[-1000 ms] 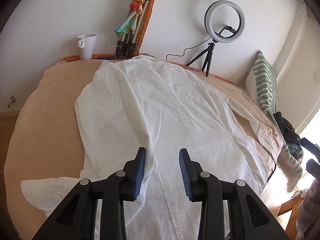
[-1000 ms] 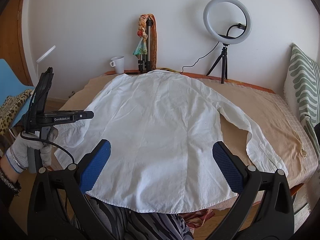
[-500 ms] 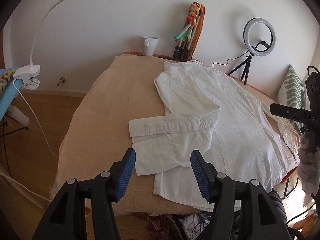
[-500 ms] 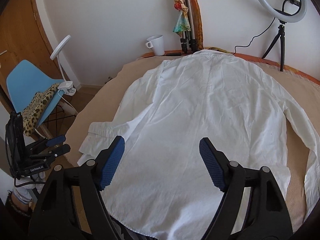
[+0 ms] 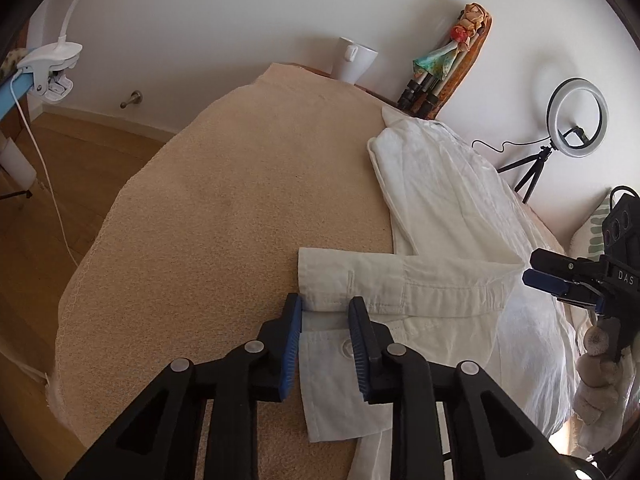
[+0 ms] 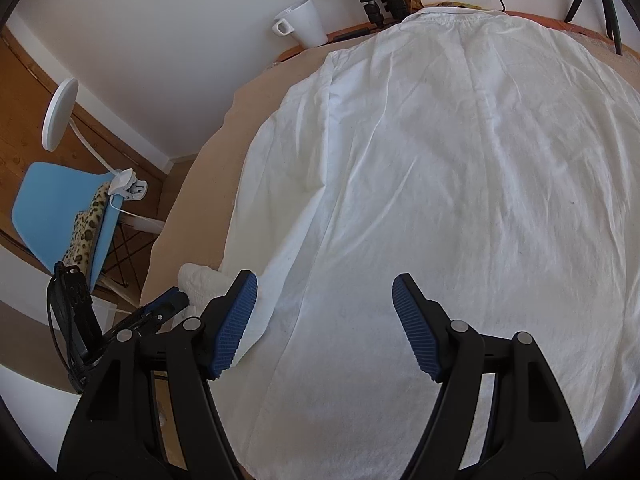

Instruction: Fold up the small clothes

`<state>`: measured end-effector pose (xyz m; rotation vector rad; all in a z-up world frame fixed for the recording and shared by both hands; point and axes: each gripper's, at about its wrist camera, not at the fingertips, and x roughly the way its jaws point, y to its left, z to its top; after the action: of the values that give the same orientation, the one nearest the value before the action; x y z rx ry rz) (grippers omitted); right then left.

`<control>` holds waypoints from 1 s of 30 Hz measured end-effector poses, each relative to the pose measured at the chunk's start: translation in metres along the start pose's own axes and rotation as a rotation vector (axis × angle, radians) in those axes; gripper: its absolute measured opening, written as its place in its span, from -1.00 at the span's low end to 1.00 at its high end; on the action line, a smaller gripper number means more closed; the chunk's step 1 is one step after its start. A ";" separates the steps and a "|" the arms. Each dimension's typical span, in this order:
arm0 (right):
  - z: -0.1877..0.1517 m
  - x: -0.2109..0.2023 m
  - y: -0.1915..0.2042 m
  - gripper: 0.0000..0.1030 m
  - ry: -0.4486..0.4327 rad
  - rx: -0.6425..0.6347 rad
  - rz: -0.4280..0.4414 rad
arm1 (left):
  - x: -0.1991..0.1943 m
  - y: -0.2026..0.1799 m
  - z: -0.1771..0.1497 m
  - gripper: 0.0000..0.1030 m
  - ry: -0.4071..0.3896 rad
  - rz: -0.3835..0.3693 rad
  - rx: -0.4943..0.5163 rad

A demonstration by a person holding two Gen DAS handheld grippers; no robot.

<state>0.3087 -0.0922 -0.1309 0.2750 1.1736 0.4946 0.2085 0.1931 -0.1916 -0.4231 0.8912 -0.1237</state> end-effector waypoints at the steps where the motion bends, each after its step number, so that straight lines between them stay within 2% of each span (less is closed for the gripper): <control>1: 0.001 0.003 -0.001 0.43 0.007 0.007 0.006 | 0.001 -0.001 0.001 -0.94 0.004 -0.014 0.011; 4: 0.006 0.015 -0.004 0.35 0.033 0.023 0.012 | -0.009 -0.008 0.000 -0.96 -0.015 -0.016 0.044; 6: 0.007 0.016 -0.005 0.34 0.039 0.019 0.013 | -0.026 -0.019 0.000 -0.97 -0.049 -0.048 0.073; 11: 0.008 0.011 -0.007 0.34 0.039 -0.024 -0.005 | -0.077 -0.068 -0.013 -0.96 -0.091 -0.123 0.224; 14: 0.007 0.006 -0.010 0.34 0.041 -0.038 -0.008 | -0.100 -0.102 -0.032 -0.91 -0.066 -0.198 0.335; 16: 0.006 0.003 -0.011 0.34 0.042 -0.049 -0.018 | -0.108 -0.123 -0.049 -0.76 -0.031 -0.251 0.402; 17: 0.005 0.001 -0.011 0.34 0.043 -0.055 -0.024 | -0.108 -0.130 -0.057 -0.66 -0.005 -0.277 0.421; 19: 0.004 0.000 -0.011 0.34 0.044 -0.063 -0.036 | -0.106 -0.139 -0.069 -0.64 0.033 -0.295 0.436; 21: 0.004 -0.001 -0.010 0.34 0.043 -0.071 -0.041 | -0.103 -0.136 -0.076 -0.51 0.051 -0.316 0.405; 27: 0.004 0.001 -0.001 0.33 0.047 -0.118 -0.073 | -0.057 -0.096 -0.065 -0.22 0.076 -0.184 0.183; 30: 0.005 0.009 0.001 0.16 0.072 -0.118 -0.073 | -0.030 -0.087 -0.059 -0.09 0.112 -0.173 0.112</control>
<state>0.3154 -0.0863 -0.1357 0.1131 1.2154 0.5111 0.1502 0.1039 -0.1667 -0.3910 0.9519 -0.3574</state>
